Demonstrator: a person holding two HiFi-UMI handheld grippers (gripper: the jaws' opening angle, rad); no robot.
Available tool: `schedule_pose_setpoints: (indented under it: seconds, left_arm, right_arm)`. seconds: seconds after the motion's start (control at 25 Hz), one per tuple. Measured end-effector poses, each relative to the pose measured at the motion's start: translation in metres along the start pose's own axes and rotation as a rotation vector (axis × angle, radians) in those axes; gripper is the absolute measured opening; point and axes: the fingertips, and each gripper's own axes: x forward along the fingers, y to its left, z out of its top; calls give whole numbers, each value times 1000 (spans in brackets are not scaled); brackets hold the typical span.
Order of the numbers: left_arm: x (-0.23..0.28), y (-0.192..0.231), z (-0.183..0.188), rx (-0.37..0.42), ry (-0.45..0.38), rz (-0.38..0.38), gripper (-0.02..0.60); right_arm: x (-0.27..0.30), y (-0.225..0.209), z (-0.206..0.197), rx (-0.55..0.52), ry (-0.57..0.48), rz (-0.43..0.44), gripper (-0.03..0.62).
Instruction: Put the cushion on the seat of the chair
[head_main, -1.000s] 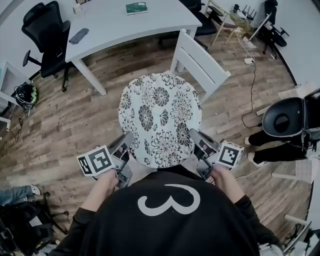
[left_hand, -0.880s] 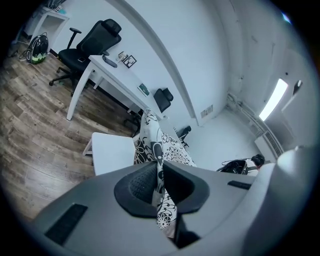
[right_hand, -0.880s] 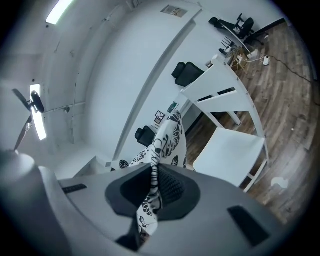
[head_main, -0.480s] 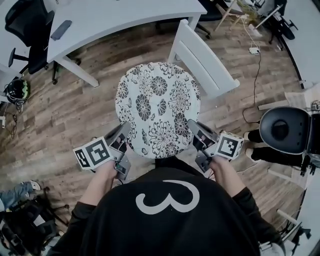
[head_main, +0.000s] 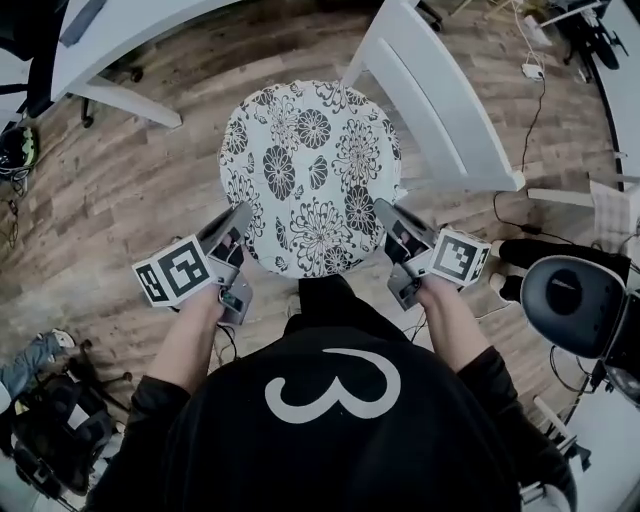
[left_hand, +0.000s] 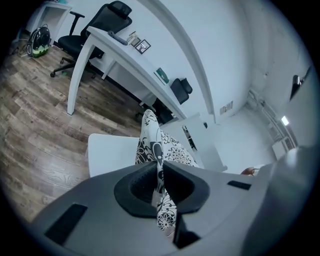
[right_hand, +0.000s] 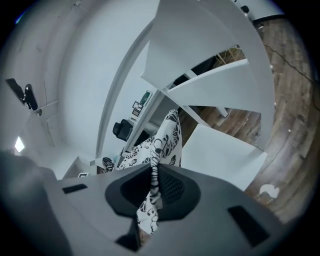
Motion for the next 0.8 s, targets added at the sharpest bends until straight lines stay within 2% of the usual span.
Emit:
schedule_pose_setpoints:
  seconds: [0.12,0.2,0.36,0.56,0.8]
  left_arm:
    - [25,25,1,-4,10,5,35]
    - [41,49,-4,-16,20,1,35]
    - [68,92,-11,-3,35,2,35]
    - [101,122,-22,-2,76,-32,35]
    - [120,174,-31,-65,83,38,35]
  right_arm:
    - [11,-47,-8,5,42,-126,26]
    - [22,-77,-15,30,50,-177,26]
    - [44,-124,-31,35,78,-237,26]
    - [59,-172,-38,45,94,-307,26]
    - [65,-216,-48,73,111,-370,28]
